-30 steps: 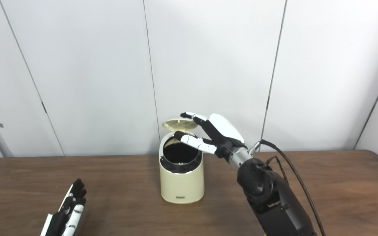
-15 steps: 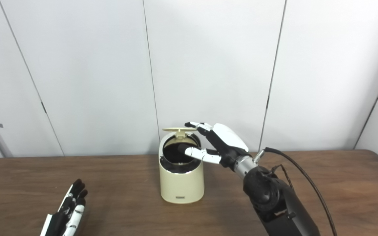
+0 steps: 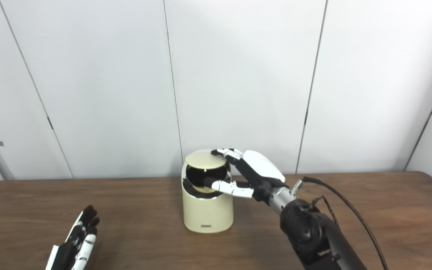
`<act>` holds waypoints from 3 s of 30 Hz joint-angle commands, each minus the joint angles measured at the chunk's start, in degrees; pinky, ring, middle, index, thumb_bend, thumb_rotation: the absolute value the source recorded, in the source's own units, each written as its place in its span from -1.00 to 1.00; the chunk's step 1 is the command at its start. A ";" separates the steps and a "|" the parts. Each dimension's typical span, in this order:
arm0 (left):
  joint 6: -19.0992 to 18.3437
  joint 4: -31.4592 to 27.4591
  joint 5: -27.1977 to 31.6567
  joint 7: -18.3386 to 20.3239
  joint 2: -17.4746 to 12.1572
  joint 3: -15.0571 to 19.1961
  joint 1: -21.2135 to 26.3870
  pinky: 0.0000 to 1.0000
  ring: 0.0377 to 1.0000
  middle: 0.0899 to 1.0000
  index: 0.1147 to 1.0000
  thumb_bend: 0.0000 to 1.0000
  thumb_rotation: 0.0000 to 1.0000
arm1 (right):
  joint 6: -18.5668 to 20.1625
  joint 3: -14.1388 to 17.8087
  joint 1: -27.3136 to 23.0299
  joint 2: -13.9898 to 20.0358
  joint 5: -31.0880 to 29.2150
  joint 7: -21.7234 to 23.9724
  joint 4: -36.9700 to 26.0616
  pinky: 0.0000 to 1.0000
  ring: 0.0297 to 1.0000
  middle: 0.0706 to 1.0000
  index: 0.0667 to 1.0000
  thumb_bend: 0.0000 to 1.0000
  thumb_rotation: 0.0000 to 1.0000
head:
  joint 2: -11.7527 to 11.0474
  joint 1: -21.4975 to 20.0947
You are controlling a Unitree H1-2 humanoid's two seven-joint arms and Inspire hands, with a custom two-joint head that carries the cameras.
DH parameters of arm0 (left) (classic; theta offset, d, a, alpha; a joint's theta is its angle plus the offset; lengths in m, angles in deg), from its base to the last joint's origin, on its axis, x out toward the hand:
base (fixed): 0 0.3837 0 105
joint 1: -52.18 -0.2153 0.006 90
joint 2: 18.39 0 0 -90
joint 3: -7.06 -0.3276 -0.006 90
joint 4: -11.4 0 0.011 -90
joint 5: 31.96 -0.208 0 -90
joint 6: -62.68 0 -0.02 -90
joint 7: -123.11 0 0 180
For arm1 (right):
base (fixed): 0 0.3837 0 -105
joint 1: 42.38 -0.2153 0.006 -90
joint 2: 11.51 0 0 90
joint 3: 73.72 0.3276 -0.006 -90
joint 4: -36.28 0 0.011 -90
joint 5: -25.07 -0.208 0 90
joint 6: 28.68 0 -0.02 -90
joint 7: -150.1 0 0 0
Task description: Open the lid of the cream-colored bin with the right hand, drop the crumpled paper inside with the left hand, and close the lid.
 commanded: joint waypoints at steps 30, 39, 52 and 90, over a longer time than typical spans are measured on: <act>-0.62 5.12 -0.69 -0.60 3.13 -1.62 -3.56 0.98 0.91 0.91 0.92 -0.33 0.19 | -1.76 -2.93 1.81 1.89 5.24 3.79 -5.06 0.86 1.00 0.92 0.70 0.10 0.88 | 1.46 0.30; -1.08 4.79 -0.11 -0.66 3.39 -1.47 -3.61 0.98 0.91 0.90 0.92 -0.30 0.16 | -3.38 -4.60 2.15 2.00 7.20 3.24 -5.07 0.92 1.00 0.92 0.70 0.09 0.82 | 2.23 0.45; -1.28 4.41 -0.23 -0.52 3.21 -1.60 -3.74 0.98 0.91 0.91 0.93 -0.27 0.19 | -4.89 -5.90 3.48 1.88 9.75 3.01 -5.85 1.00 1.00 0.91 0.65 0.13 0.81 | 2.71 0.53; -1.85 3.55 0.44 -0.75 3.63 -1.04 -3.64 0.98 0.89 0.90 0.92 -0.24 0.15 | 6.41 -7.42 1.18 1.44 11.19 15.68 -5.05 0.93 1.00 0.99 0.76 0.17 1.00 | 3.93 0.53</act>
